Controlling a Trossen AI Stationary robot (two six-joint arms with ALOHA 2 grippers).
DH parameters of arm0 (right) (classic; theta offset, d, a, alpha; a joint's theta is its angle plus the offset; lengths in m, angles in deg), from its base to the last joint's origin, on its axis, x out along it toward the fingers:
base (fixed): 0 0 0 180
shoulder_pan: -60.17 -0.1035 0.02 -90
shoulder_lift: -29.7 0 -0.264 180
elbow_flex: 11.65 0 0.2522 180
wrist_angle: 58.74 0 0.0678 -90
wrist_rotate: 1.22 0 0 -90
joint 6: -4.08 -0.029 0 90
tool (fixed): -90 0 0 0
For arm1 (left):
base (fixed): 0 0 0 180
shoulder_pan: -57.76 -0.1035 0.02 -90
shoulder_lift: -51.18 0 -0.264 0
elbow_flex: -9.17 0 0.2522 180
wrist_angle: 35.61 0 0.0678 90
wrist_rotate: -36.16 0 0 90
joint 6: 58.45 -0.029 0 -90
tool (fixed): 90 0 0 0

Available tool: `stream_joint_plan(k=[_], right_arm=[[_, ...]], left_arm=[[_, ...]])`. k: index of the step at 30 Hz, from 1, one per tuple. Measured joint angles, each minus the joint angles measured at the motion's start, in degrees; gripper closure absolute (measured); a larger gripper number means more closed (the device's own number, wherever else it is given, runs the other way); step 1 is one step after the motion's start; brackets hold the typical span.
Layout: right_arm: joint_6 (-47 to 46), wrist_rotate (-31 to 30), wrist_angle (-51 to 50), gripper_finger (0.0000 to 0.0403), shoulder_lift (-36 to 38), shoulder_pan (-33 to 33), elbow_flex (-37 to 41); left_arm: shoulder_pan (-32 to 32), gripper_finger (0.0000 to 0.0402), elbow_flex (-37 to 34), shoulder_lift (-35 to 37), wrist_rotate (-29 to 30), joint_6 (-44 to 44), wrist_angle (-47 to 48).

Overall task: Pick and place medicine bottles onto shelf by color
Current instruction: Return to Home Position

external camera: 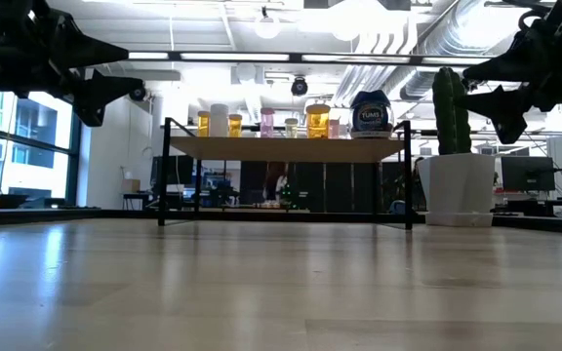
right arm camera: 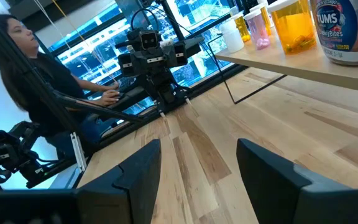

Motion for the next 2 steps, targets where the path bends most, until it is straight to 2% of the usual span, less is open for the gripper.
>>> stream_joint_plan(k=[2], right_arm=[[0.0, 0.0, 0.0, 0.0201, 0.0, 0.02, 0.0]], left_arm=[[0.0, 0.0159, 0.0, 0.0, 0.0, 0.0, 0.0]])
